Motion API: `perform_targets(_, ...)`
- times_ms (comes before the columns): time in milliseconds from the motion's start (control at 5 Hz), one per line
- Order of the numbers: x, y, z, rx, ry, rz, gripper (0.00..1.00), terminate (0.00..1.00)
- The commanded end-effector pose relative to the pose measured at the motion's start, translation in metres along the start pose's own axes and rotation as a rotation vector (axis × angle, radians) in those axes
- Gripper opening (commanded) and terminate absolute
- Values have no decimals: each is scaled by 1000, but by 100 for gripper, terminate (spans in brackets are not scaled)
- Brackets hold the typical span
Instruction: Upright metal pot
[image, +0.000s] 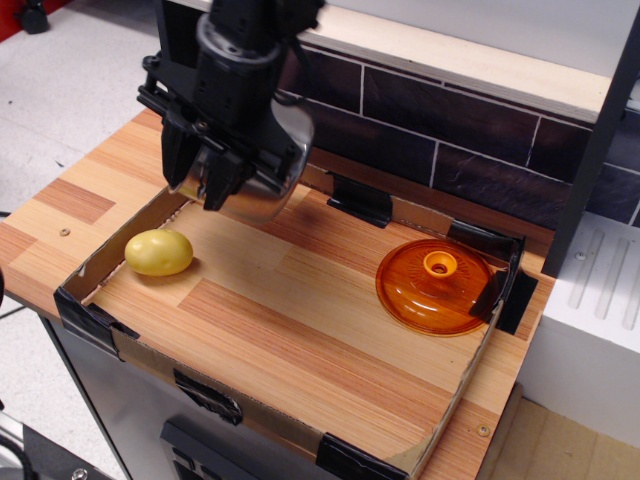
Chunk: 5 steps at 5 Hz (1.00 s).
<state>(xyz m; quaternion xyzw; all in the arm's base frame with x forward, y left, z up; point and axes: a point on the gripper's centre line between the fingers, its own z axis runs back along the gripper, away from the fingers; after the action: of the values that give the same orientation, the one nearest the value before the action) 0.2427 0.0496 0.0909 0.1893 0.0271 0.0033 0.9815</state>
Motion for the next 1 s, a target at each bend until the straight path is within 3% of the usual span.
perform_targets(0,-11,-6,-3,200,52,-4,0,0)
perform_targets(200,-12,-12,-12,279,89,-8,0,0)
perform_targets(600,-4,-27,-30,347,113,-25,0,0)
perform_targets(800,0,-29,-31,378,102,11,100,0)
